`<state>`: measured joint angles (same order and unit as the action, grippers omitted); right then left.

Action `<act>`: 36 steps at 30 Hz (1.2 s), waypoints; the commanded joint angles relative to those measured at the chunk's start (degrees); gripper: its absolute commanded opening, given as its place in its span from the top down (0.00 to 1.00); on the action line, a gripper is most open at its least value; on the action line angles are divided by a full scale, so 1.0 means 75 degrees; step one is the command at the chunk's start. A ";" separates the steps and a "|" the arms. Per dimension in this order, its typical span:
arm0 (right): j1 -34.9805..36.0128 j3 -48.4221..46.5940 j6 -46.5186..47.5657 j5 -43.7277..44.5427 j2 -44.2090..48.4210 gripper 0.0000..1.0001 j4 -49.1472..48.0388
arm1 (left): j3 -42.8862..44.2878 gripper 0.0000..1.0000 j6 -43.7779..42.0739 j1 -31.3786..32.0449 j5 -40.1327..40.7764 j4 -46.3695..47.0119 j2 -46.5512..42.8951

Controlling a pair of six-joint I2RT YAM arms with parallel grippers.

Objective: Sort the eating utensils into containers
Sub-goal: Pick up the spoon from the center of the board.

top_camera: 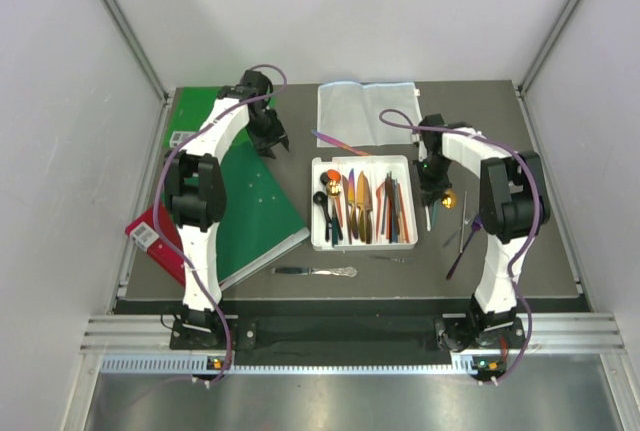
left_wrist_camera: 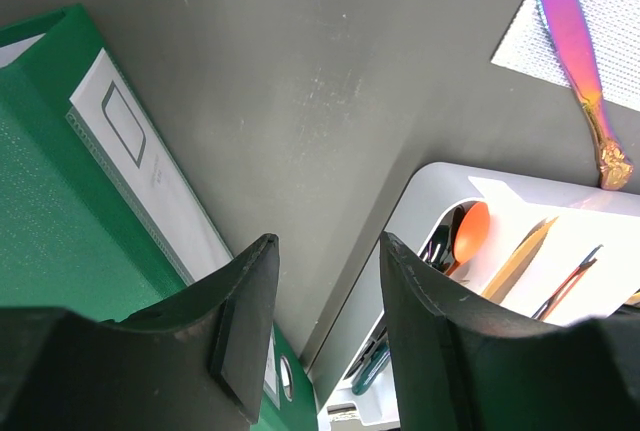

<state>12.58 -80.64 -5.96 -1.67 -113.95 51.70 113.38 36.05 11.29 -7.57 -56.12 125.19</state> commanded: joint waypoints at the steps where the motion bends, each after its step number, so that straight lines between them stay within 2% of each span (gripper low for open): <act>1: 0.0069 0.0451 -0.0026 -0.0316 -0.0170 1.00 -0.0179 | -0.0082 0.50 0.0056 -0.0052 0.0061 -0.0018 -0.0156; 7: 0.0069 0.0346 -0.0120 -0.0258 0.0158 1.00 -0.0074 | -0.0083 0.50 0.0045 -0.0052 0.0014 0.0006 -0.0168; 21: 0.0092 -0.1095 -0.0284 0.0047 0.0826 1.00 0.0770 | -0.0094 0.50 0.0033 -0.0052 -0.0104 0.0100 -0.0121; 25: 0.0291 -0.2031 -0.0284 0.0012 0.0780 1.00 0.1367 | -0.0129 0.50 0.0021 -0.0052 -0.0068 0.0100 -0.0121; 28: 0.0607 -0.2980 -0.0401 -0.0408 0.0686 1.00 0.1695 | -0.0141 0.50 0.0033 -0.0052 0.0002 0.0100 -0.0109; 32: 0.1041 -0.4407 -0.0892 -0.1718 0.0183 1.00 0.1766 | -0.0153 0.50 0.0056 -0.0052 0.0107 0.0088 -0.0074; 36: 0.1719 -0.4881 -0.1186 -0.2307 -0.0298 1.00 0.1581 | -0.0258 0.50 0.0056 -0.0134 0.0248 0.0041 -0.0109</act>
<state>20.91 -113.86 -11.40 -11.11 -112.55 63.29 112.71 36.05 11.25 -7.44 -56.10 125.19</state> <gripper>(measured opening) 0.026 0.500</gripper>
